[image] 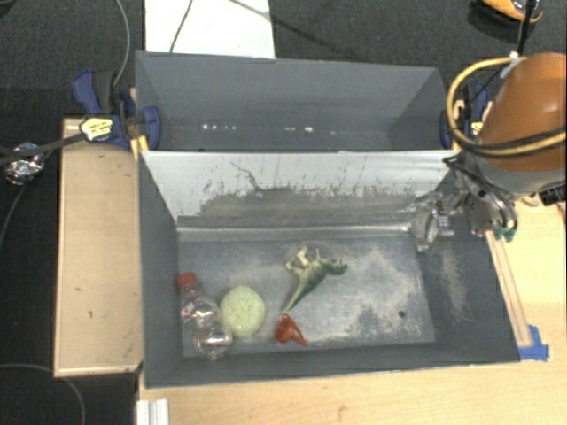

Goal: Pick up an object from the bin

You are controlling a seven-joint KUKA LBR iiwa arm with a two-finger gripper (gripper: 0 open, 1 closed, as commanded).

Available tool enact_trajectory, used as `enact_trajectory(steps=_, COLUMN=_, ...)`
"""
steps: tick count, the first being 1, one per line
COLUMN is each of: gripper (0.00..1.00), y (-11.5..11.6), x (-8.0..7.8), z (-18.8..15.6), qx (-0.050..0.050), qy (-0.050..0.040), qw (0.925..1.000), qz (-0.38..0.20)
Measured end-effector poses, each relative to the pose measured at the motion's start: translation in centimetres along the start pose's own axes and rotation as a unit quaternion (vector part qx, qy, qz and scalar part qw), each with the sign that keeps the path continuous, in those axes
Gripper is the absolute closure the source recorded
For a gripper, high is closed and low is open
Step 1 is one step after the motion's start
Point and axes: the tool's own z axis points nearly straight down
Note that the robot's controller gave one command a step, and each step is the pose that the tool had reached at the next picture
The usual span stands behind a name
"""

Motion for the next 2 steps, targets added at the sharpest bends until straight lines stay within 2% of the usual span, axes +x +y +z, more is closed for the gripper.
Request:
enact_trajectory(steps=1, gripper=1.00, y=1.2, x=-0.5, z=3.1, qx=0.001, qy=-0.0046, qw=0.9998, qz=-0.021)
enact_trajectory(steps=2, gripper=1.00, y=3.9, x=-1.3, z=9.1, qx=0.000, qy=-0.0034, qw=0.9995, qz=-0.030)
